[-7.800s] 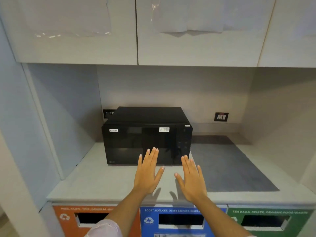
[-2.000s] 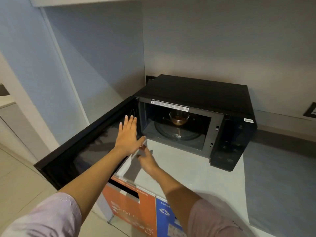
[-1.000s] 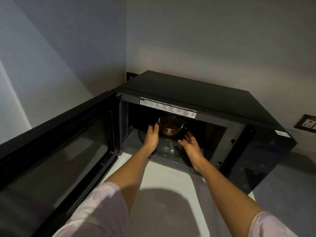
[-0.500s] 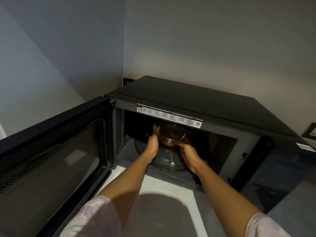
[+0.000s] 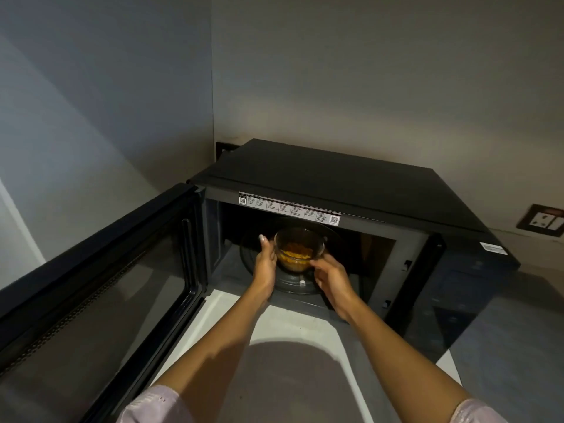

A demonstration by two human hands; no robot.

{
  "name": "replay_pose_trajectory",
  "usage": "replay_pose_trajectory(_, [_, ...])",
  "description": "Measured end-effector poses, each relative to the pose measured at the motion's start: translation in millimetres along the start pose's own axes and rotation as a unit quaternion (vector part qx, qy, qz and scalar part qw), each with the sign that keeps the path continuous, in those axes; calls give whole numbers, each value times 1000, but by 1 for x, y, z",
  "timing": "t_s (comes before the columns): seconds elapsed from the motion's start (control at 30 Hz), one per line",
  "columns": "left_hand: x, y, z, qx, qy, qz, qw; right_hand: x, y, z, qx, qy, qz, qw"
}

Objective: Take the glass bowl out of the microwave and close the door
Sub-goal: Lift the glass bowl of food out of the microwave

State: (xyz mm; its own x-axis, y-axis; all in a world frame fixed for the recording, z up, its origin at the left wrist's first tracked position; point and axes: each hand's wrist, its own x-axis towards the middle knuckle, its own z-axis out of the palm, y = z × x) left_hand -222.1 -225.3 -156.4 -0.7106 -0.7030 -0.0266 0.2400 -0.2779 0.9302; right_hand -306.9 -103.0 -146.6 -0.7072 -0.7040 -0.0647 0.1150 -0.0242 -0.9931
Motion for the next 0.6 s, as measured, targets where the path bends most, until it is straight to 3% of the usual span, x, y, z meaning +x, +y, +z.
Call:
replay_pose_trajectory(0.43, [-126, 21, 33, 42, -4, 37, 998, -121, -35, -16, 12, -20, -16, 1000])
replay_pose_trajectory(0.6, [-167, 13, 54, 54, 4, 22, 998, -167, -38, -41, 37, 26, 11, 999])
